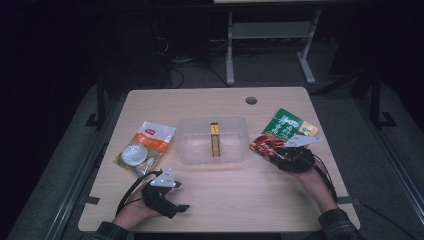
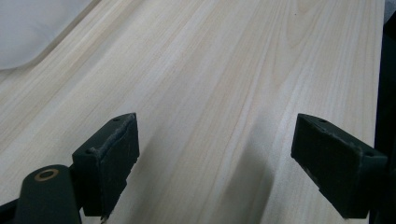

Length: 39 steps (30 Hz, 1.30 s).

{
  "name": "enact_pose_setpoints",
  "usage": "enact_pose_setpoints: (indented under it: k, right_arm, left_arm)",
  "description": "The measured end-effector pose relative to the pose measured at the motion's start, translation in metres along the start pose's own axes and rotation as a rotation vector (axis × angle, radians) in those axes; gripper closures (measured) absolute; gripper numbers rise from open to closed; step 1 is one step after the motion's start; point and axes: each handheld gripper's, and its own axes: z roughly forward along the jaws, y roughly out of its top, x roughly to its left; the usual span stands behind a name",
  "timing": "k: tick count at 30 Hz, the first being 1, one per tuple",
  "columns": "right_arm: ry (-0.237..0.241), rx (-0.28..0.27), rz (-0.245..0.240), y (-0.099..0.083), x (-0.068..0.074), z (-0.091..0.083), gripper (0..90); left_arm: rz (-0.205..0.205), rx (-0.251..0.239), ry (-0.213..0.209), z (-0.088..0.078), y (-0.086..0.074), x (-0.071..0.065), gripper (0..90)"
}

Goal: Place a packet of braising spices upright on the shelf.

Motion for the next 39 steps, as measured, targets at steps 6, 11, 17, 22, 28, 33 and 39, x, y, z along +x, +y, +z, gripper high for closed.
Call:
enact_pose_setpoints:
  k: [6,11,17,22,28,33,39]
  right_arm:
    - [-0.025,0.019,0.038,0.007,-0.025,0.008,85.3]
    - [-0.047,0.025,0.068,0.011,-0.048,0.015,90.0]
    - [-0.070,0.039,0.105,0.011,-0.072,0.025,90.0]
    - [-0.066,0.091,0.095,0.005,-0.081,0.036,90.0]
    - [-0.058,0.195,0.069,0.005,-0.082,0.044,90.0]
    - [-0.067,0.221,0.055,0.007,-0.079,0.045,90.0]
    - [-0.023,0.254,0.023,0.005,-0.071,0.040,90.0]
  left_arm:
    - [0.000,0.001,-0.002,0.001,0.000,0.000,14.8]
    - [-0.004,-0.004,-0.006,0.000,0.000,0.001,14.8]
    - [-0.004,-0.002,-0.009,0.001,0.000,0.001,14.8]
    - [0.001,0.000,-0.009,0.002,0.000,0.001,14.8]
    - [-0.008,0.000,-0.011,0.003,0.000,0.000,14.8]
    - [-0.005,0.001,-0.013,0.003,0.000,-0.001,14.8]
    - [-0.008,0.001,-0.012,0.002,-0.001,0.000,14.8]
